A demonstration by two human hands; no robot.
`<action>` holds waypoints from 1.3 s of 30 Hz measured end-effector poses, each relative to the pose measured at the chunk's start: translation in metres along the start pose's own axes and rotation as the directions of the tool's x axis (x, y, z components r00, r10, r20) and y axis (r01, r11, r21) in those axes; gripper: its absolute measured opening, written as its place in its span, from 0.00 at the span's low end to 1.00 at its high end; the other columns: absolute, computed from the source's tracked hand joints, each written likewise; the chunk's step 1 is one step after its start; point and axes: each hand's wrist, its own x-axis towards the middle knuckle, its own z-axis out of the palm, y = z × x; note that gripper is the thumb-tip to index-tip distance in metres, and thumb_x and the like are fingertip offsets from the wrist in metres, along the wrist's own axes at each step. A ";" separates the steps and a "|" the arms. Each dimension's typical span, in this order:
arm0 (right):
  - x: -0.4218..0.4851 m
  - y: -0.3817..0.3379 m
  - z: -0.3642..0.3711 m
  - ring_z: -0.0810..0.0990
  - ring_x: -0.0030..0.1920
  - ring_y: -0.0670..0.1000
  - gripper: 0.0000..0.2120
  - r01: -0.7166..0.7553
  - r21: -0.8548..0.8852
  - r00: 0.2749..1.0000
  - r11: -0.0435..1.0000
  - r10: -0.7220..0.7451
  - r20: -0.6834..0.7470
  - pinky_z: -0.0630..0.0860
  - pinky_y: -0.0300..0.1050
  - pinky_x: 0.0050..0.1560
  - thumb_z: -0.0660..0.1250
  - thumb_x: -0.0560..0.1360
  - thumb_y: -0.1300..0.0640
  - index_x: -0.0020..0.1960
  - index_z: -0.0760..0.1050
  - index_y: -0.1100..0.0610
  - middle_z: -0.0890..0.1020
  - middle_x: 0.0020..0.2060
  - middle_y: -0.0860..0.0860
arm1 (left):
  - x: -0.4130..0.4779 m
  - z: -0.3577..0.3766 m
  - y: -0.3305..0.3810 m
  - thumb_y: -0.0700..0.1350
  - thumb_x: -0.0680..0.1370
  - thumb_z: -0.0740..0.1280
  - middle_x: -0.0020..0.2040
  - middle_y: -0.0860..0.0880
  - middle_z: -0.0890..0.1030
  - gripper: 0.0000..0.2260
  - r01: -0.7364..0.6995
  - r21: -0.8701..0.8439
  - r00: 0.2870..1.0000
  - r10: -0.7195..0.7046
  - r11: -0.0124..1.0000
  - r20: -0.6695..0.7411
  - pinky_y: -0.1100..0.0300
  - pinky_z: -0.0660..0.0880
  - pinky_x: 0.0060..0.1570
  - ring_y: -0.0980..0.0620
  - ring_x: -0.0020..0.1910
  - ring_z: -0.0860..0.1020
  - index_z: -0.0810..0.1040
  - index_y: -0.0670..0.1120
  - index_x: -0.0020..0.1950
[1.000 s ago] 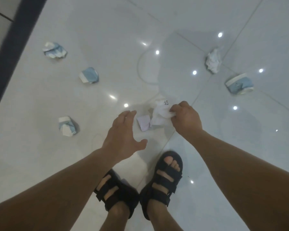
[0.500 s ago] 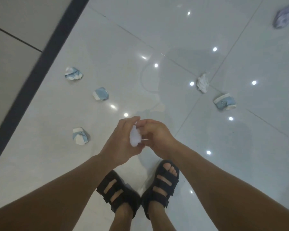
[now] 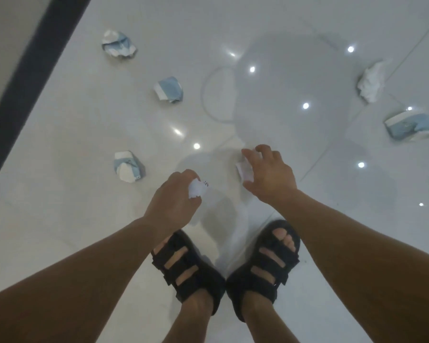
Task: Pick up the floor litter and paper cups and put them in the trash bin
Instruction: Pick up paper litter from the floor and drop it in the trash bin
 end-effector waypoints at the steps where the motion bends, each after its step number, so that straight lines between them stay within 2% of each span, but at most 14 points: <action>1: 0.002 -0.003 0.008 0.67 0.63 0.56 0.34 0.017 -0.043 1.000 0.999 -0.017 0.001 0.75 0.49 0.46 0.70 0.73 0.50 0.74 0.58 0.46 0.62 0.68 0.53 | 0.001 0.004 -0.007 0.46 0.76 0.67 0.48 0.50 0.75 0.10 0.005 -0.004 1.000 -0.005 1.000 -0.004 0.69 0.63 0.36 0.53 0.45 0.75 0.73 0.47 0.56; 4: 0.004 -0.010 0.028 0.68 0.58 0.57 0.28 0.046 -0.116 0.999 0.992 -0.046 -0.003 0.77 0.48 0.44 0.67 0.74 0.57 0.71 0.62 0.49 0.64 0.63 0.54 | 0.001 0.014 -0.023 0.45 0.75 0.68 0.50 0.48 0.75 0.11 0.018 -0.033 1.000 -0.018 0.999 -0.005 0.61 0.67 0.43 0.50 0.47 0.75 0.74 0.47 0.57; 6: 0.002 -0.011 0.035 0.68 0.58 0.57 0.25 0.008 -0.067 1.000 0.998 -0.009 -0.010 0.75 0.48 0.44 0.64 0.75 0.60 0.71 0.64 0.50 0.66 0.62 0.55 | -0.002 0.016 -0.029 0.44 0.75 0.68 0.50 0.48 0.75 0.12 0.015 -0.053 1.000 -0.016 0.998 -0.006 0.60 0.67 0.44 0.50 0.47 0.75 0.74 0.47 0.57; 10: -0.010 -0.020 0.024 0.70 0.56 0.56 0.23 -0.011 0.009 1.000 1.000 0.011 -0.027 0.69 0.45 0.41 0.65 0.76 0.54 0.70 0.66 0.51 0.68 0.59 0.54 | -0.014 0.005 -0.031 0.42 0.74 0.67 0.48 0.48 0.74 0.12 0.001 -0.073 1.000 -0.003 0.997 -0.021 0.62 0.64 0.40 0.50 0.46 0.74 0.74 0.46 0.57; 14: -0.033 -0.046 -0.025 0.71 0.55 0.55 0.24 0.063 0.004 0.995 0.998 -0.062 -0.079 0.69 0.44 0.41 0.67 0.76 0.49 0.70 0.65 0.48 0.69 0.59 0.52 | -0.036 -0.030 -0.019 0.43 0.74 0.68 0.48 0.47 0.75 0.13 0.003 -0.078 0.997 -0.009 0.997 -0.082 0.57 0.70 0.44 0.47 0.46 0.75 0.74 0.46 0.58; 17: -0.055 -0.072 -0.072 0.72 0.55 0.55 0.24 0.137 -0.015 0.985 0.990 -0.138 -0.101 0.69 0.44 0.41 0.67 0.76 0.49 0.69 0.66 0.48 0.69 0.58 0.52 | -0.061 -0.063 -0.004 0.41 0.73 0.68 0.47 0.46 0.75 0.13 0.027 -0.121 0.991 -0.042 0.992 -0.125 0.55 0.72 0.44 0.47 0.45 0.75 0.73 0.46 0.56; 23: -0.112 -0.136 -0.164 0.73 0.55 0.54 0.23 0.279 -0.102 0.950 0.955 -0.290 -0.117 0.69 0.43 0.39 0.68 0.75 0.49 0.68 0.67 0.48 0.70 0.59 0.51 | -0.130 -0.135 0.026 0.45 0.74 0.68 0.49 0.49 0.74 0.13 0.079 -0.180 0.974 -0.115 0.981 -0.197 0.60 0.70 0.44 0.48 0.46 0.76 0.73 0.48 0.57; 25: -0.132 -0.160 -0.190 0.73 0.54 0.54 0.22 0.341 -0.148 0.927 0.928 -0.358 -0.113 0.70 0.42 0.39 0.68 0.75 0.49 0.67 0.67 0.48 0.70 0.59 0.51 | -0.160 -0.156 0.029 0.46 0.75 0.68 0.48 0.50 0.72 0.13 0.103 -0.208 0.957 -0.154 0.973 -0.248 0.62 0.67 0.43 0.50 0.45 0.75 0.73 0.47 0.59; 30: -0.186 -0.220 -0.229 0.73 0.53 0.53 0.22 0.491 -0.246 0.852 0.835 -0.520 -0.066 0.72 0.42 0.39 0.67 0.75 0.49 0.66 0.67 0.48 0.71 0.58 0.50 | -0.248 -0.182 0.019 0.46 0.75 0.67 0.49 0.47 0.74 0.12 0.181 -0.346 0.893 -0.302 0.920 -0.335 0.60 0.71 0.44 0.49 0.46 0.75 0.73 0.46 0.57; 34: -0.230 -0.265 -0.232 0.72 0.55 0.52 0.23 0.603 -0.284 0.780 0.745 -0.625 0.016 0.74 0.43 0.42 0.66 0.75 0.47 0.68 0.65 0.47 0.70 0.60 0.50 | -0.320 -0.171 0.000 0.46 0.74 0.68 0.47 0.48 0.75 0.10 0.260 -0.462 0.819 -0.447 0.848 -0.359 0.62 0.69 0.40 0.50 0.44 0.76 0.74 0.47 0.54; 39: -0.279 -0.327 -0.207 0.71 0.55 0.51 0.21 0.690 -0.333 0.706 0.643 -0.698 0.116 0.74 0.42 0.41 0.64 0.75 0.48 0.67 0.65 0.47 0.69 0.59 0.49 | -0.403 -0.153 -0.041 0.46 0.74 0.68 0.47 0.49 0.74 0.10 0.293 -0.580 0.717 -0.576 0.760 -0.393 0.58 0.73 0.45 0.49 0.45 0.76 0.73 0.50 0.53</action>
